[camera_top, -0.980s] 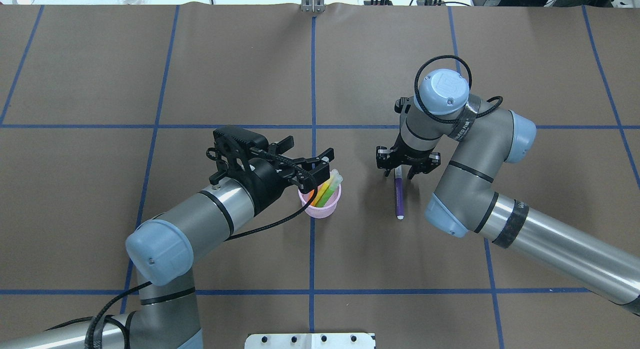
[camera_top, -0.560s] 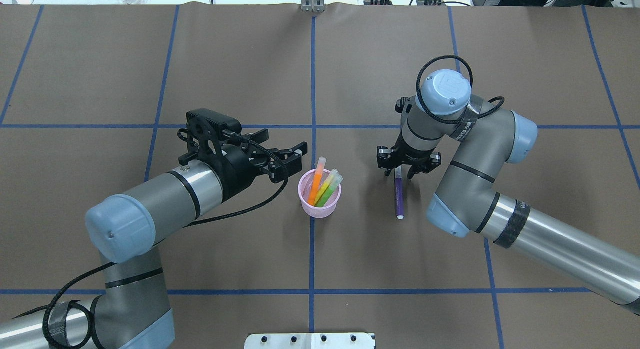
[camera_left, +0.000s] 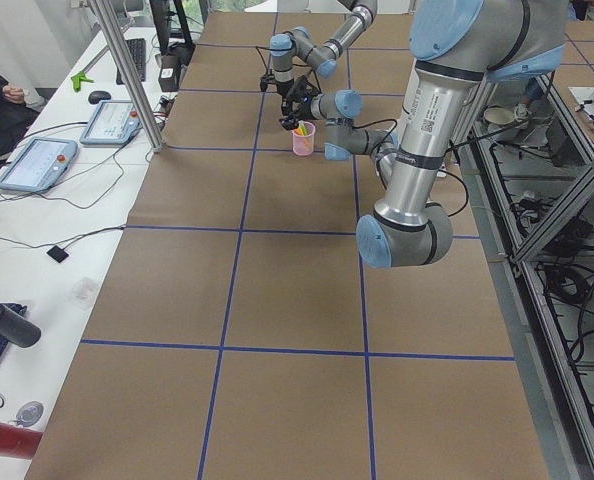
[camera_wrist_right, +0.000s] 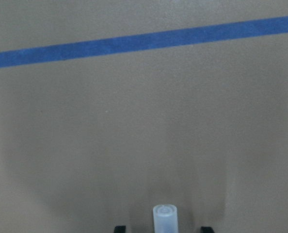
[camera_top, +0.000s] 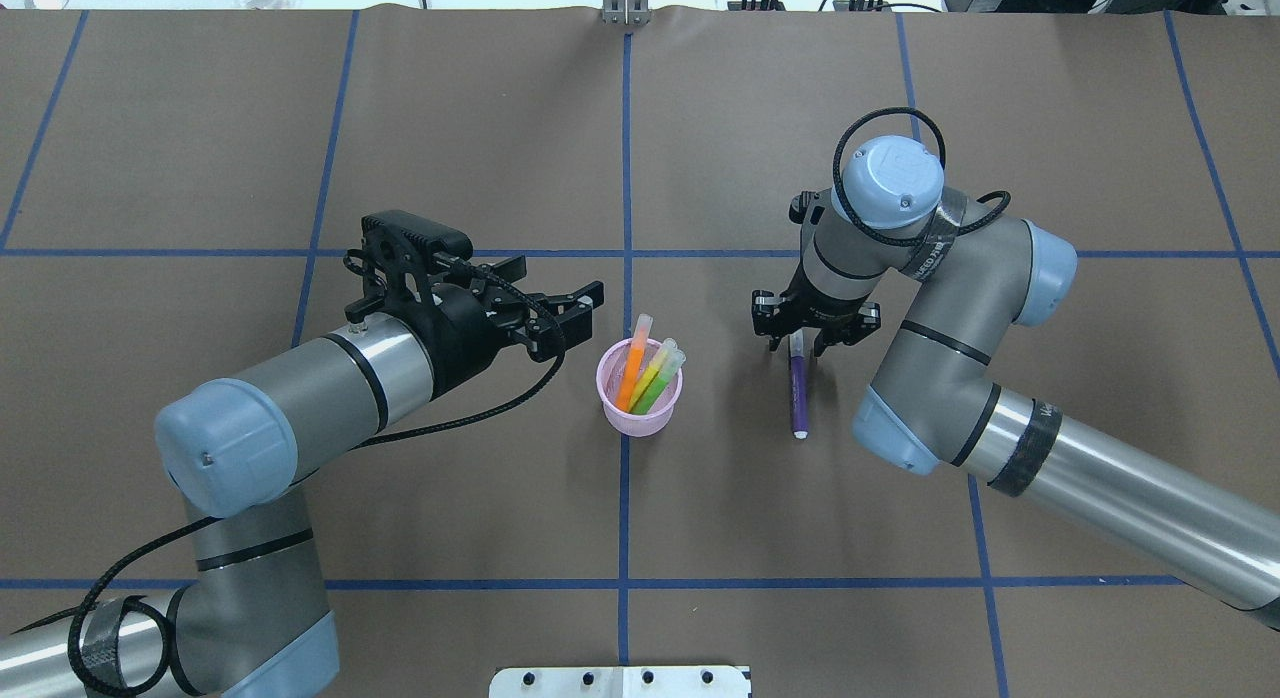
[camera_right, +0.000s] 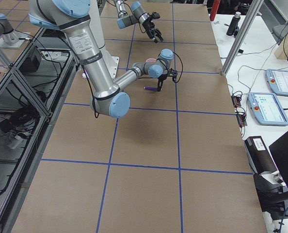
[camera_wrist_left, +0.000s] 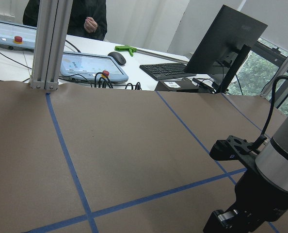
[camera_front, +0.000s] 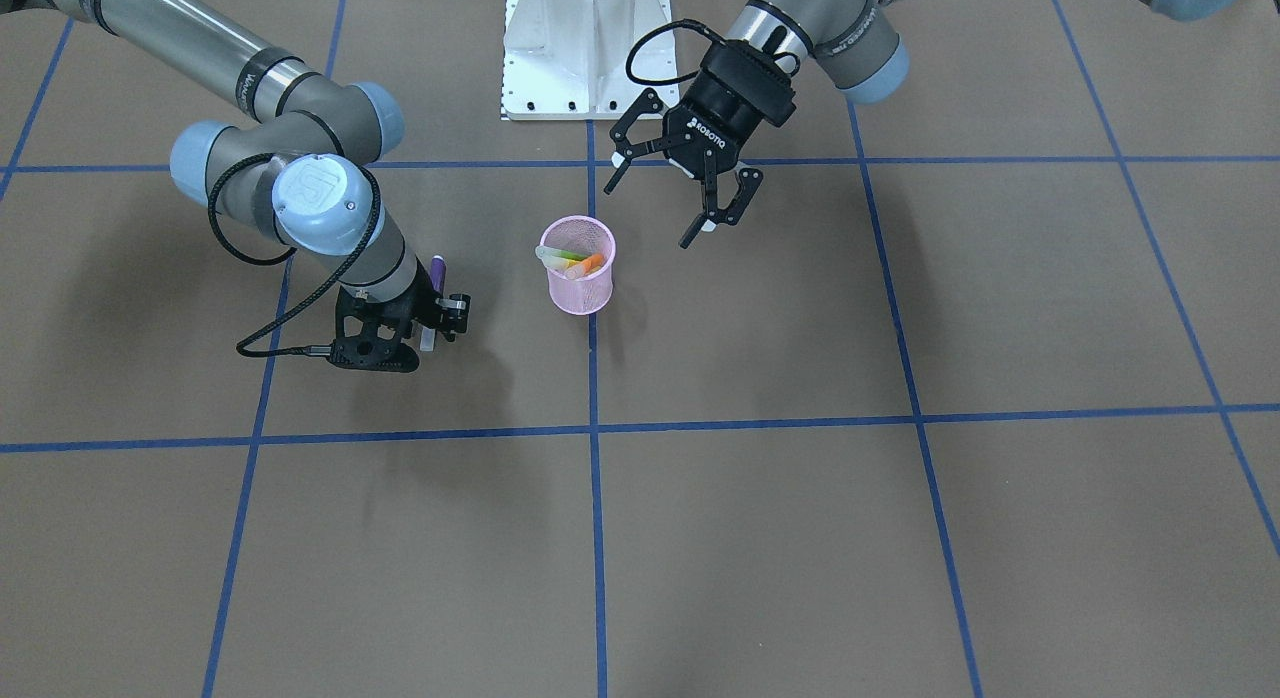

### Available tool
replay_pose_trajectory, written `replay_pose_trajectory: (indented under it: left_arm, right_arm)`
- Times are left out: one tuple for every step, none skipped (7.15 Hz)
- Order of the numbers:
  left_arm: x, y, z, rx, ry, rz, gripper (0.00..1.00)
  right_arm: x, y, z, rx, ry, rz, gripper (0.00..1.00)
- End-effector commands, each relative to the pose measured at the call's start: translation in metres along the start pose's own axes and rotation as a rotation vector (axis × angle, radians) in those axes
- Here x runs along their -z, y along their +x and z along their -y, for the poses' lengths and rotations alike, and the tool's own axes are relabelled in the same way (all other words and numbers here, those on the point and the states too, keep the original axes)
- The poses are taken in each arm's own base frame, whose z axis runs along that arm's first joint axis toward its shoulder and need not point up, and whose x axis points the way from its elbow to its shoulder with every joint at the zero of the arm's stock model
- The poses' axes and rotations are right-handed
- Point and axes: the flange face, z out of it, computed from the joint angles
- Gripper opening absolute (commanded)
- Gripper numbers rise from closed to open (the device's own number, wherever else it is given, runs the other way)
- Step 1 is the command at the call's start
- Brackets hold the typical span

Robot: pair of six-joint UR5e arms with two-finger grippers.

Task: Collect pens into pen holder
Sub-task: 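Open the left gripper and draw it back while the right grasps the purple marker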

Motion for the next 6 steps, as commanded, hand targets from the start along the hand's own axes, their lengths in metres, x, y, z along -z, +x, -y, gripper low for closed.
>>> replay_pose_trajectory:
  left_arm:
    - [0.0002, -0.001, -0.0002, -0.001, -0.001, 0.001, 1.0]
    - [0.0002, -0.001, -0.0002, -0.001, -0.001, 0.001, 1.0]
    - [0.0002, -0.001, -0.0002, -0.001, -0.001, 0.001, 1.0]
    - [0.0006, -0.0038, -0.002, -0.002, -0.004, 0.006, 1.0]
    - [0.0007, -0.0045, -0.0025, -0.003, -0.005, 0.007, 1.0]
    - [0.0007, -0.0046, -0.0025, -0.003, -0.005, 0.007, 1.0]
  right_arm:
    - [-0.0011, 0.0015, 0.0002, -0.001, 0.0, -0.003, 0.54]
    - [-0.0023, 0.0015, -0.0004, 0.0, -0.002, -0.004, 0.52]
    - [-0.0017, 0.0019, 0.0004, -0.001, -0.001, -0.004, 0.43]
    - [-0.0016, 0.0018, 0.0004, 0.001, 0.0, -0.003, 0.27]
    - [-0.0016, 0.0018, 0.0004, 0.001, 0.0, -0.003, 0.13]
    - [-0.0017, 0.0019, 0.0004, 0.0, -0.001, -0.004, 0.02]
